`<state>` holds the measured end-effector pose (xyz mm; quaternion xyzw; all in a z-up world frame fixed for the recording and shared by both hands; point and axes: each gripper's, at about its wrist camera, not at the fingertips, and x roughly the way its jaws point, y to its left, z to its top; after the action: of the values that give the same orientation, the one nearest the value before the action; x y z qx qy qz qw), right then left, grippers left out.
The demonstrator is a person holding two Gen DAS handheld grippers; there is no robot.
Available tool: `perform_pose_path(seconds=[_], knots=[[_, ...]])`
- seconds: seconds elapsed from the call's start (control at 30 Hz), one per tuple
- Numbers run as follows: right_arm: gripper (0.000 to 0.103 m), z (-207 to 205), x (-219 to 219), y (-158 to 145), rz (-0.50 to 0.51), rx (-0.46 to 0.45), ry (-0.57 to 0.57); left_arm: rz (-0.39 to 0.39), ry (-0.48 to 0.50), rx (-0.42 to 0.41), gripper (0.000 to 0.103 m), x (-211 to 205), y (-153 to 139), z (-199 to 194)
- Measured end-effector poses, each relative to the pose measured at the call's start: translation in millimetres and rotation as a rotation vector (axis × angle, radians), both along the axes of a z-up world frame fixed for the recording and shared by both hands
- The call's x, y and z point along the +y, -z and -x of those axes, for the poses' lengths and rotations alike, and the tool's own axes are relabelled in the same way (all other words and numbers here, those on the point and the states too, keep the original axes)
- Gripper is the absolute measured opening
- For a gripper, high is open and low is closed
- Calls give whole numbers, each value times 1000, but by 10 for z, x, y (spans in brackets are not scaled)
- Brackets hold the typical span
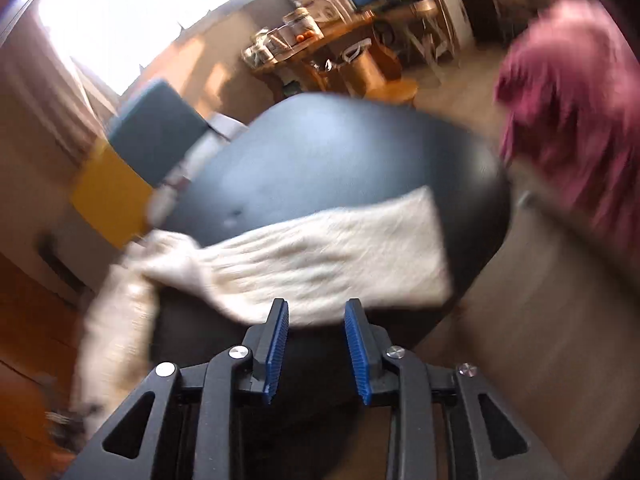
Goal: Fold clothes
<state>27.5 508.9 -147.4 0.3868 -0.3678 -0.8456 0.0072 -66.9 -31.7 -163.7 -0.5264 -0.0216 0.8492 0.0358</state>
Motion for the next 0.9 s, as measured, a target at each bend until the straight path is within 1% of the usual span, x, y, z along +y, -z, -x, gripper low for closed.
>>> perform_pose_path(seconds=[0.1,0.17,0.2,0.27,0.37,0.4,0.47,0.53,0.57,0.63,0.67,0.73,0.8,0.87,0.9], knots=[[31,-65,28,269,183,46,95,3,0,-1,64,7,4,5],[31,-51,59,442,298,47,161,1,-1,1,64,5,4,1],[31,-42,67,513,339,48,184,1,-2,2,64,5,4,0],[31,-65,98,581,349,48,265,0,-3,5,64,3,4,-4],[29,-146,122,671,431,67,382,-2,-4,8,64,1,4,-9],[29,-169,113,649,409,64,403,-5,-4,9,64,-2,4,-13],[31,-273,98,578,345,65,482,-12,-3,11,64,-11,2,-20],[31,-297,135,560,327,62,508,-18,-1,11,64,-23,-1,-27],[33,-309,153,551,319,60,520,-20,0,12,64,-27,-1,-29],[34,-239,208,643,364,65,521,-21,4,15,65,-28,-1,-32],[36,-230,220,644,356,90,523,-21,5,17,65,-28,0,-33],[42,-212,242,644,338,140,525,-18,8,19,66,-19,4,-28],[56,-209,234,635,338,190,501,-19,9,20,68,-11,10,-20],[65,-197,225,625,345,225,483,-19,11,23,71,2,16,-18],[65,-185,212,606,337,219,477,-14,15,24,71,11,19,-18]])
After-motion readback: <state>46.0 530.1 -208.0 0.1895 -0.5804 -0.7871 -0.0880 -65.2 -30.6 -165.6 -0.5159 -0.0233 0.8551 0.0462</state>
